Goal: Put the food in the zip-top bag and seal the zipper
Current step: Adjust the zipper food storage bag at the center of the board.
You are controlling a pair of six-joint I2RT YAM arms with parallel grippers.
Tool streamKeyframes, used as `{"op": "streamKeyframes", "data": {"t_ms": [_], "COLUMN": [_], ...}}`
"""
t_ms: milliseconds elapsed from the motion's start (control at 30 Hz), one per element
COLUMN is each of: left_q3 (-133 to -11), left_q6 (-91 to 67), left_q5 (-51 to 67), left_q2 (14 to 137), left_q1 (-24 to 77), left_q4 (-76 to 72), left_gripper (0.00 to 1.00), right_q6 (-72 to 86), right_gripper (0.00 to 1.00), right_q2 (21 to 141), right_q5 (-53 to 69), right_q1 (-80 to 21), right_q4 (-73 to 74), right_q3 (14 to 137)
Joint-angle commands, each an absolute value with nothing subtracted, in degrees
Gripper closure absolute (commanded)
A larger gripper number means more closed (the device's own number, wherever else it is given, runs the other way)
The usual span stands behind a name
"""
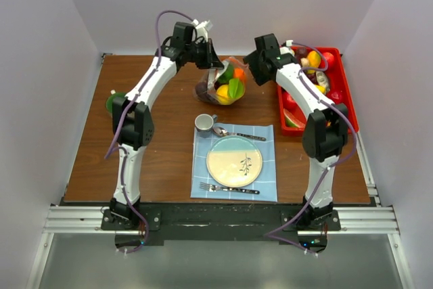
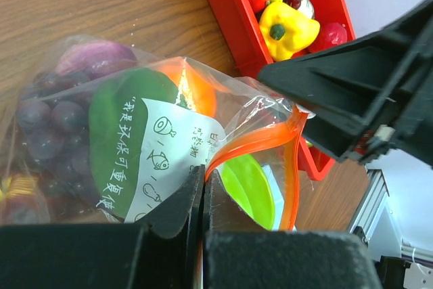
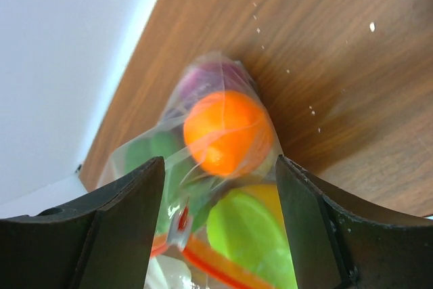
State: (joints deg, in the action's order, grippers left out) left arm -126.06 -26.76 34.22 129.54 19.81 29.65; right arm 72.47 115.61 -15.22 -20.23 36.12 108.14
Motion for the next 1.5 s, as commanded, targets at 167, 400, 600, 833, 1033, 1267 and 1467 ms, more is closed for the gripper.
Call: {"op": "streamKeyframes", "data": {"t_ms": [167, 400, 600, 833, 1033, 1267, 1467], "left_q3": [-122.3, -120.4, -115.1, -104.5, -96.3, -98.1, -93.8], "left_q6": [-25.8, -27.1, -28.6, -34.5, -44.3, -45.3, -45.9], "left_q5": [33.6, 33.8, 33.8, 31.8, 30.1, 27.8, 22.2], "left_q2": [124.2, 122.6, 118.2, 112.4, 107.8, 107.8, 102.5], "left_q1": [21.1, 21.9, 22.8, 25.7, 27.8, 30.1, 30.1], "left_q4": [26.5, 24.3, 21.4, 13.6, 2.2, 1.0, -1.9], "left_gripper": [1.0, 1.0, 1.0, 1.0, 1.0, 0.72, 0.73], "right_q6": [76.9, 76.3, 66.7, 49.3, 42.2, 39.2, 36.7], "right_gripper": [0.34, 0.69, 1.0, 1.0, 1.0, 1.0, 1.0], "right_q2": [115.0, 115.7, 115.4, 117.9, 123.6, 126.6, 125.2], "right_q5": [-14.5, -13.6, -16.1, -11.3, 7.0, 19.7, 26.2], "right_q1": [-20.7, -21.1, -21.1, -21.0, -19.7, -19.1, -18.6], "right_q4": [38.4, 38.9, 39.2, 34.0, 30.0, 28.6, 26.4], "right_q3": [111.6, 112.8, 116.9, 129.4, 140.0, 142.0, 137.4]}}
